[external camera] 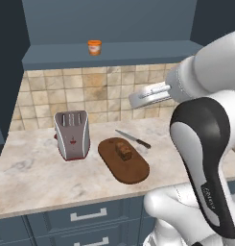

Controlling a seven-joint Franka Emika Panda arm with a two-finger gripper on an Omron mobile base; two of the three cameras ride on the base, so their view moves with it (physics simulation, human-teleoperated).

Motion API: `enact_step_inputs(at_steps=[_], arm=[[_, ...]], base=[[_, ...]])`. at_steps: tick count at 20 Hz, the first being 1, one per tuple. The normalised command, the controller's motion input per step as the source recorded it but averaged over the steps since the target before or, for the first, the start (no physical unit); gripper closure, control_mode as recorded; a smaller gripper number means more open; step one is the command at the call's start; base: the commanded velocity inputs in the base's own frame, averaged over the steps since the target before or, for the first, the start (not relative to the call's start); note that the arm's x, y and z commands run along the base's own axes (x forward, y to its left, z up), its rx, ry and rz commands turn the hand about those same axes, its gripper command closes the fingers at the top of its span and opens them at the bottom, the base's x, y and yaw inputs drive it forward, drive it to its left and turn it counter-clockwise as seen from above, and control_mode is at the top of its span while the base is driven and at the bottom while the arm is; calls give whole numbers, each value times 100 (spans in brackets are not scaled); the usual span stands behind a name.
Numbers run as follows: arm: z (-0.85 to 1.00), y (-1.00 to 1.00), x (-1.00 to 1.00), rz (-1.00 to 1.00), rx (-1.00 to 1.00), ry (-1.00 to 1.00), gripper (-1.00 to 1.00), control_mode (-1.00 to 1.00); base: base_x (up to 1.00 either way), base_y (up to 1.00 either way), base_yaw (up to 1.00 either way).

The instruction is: Pick the bread, place it on the cutting board, pick the jam, place it on the counter, and close the cabinet.

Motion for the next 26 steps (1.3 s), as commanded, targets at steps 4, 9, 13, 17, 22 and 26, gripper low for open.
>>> enact_step_inputs(at_steps=[4,9,13,17,22,26], arm=[[39,0,-26,0,0,0,-100,-100],[37,0,-26,0,0,0,-100,-100],[28,4,-15,0,0,0,-100,-100],[20,6,0,0,0,0,-100,-100],[15,8,0,0,0,0,-100,-100],[2,13,0,0,0,0,-100,-100]], base=[[0,0,0],[0,0,0],[0,0,0],[0,0,0],[0,0,0],[0,0,0]])
